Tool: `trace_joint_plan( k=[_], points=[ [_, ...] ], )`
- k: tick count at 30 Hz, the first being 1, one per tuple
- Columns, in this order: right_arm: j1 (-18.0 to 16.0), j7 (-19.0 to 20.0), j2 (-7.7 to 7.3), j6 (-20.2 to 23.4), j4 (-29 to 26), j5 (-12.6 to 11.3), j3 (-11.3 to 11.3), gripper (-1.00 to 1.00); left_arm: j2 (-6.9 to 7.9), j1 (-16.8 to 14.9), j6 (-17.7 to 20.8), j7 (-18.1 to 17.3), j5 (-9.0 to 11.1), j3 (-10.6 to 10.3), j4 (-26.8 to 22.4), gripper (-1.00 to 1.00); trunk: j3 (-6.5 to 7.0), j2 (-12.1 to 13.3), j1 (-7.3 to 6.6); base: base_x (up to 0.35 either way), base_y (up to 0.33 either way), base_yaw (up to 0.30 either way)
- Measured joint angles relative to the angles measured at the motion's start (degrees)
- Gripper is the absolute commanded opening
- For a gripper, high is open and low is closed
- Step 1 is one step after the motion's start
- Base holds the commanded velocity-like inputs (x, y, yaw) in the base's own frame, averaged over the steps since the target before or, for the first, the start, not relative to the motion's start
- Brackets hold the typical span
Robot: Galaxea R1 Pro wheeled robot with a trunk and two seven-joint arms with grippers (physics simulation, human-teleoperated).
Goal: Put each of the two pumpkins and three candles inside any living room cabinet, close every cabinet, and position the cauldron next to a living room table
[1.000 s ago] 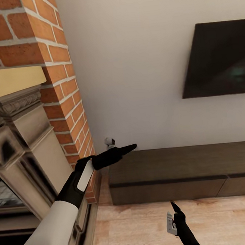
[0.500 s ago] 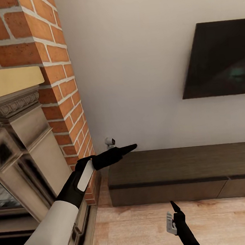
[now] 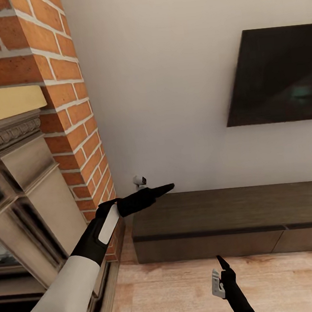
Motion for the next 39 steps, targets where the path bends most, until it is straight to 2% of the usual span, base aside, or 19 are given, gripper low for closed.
trace_joint_plan(
  k=[12, 39],
  points=[
    [0.00, -0.35, -0.07, -0.13, -0.12, -0.01, -0.05, 1.00, -0.05, 0.01, -0.01, -0.02, 0.00, -0.07, -0.08, 1.00, 0.00, 0.00, 0.00, 0.000, 0.000, 0.000],
    [-0.03, -1.72, -0.32, -0.16, -0.62, 0.00, -0.12, 1.00, -0.21, 0.01, 0.00, 0.07, -0.09, -0.17, -0.17, 1.00, -4.84, -10.81, 5.92, 0.000, 0.000, 0.000]
  ],
)
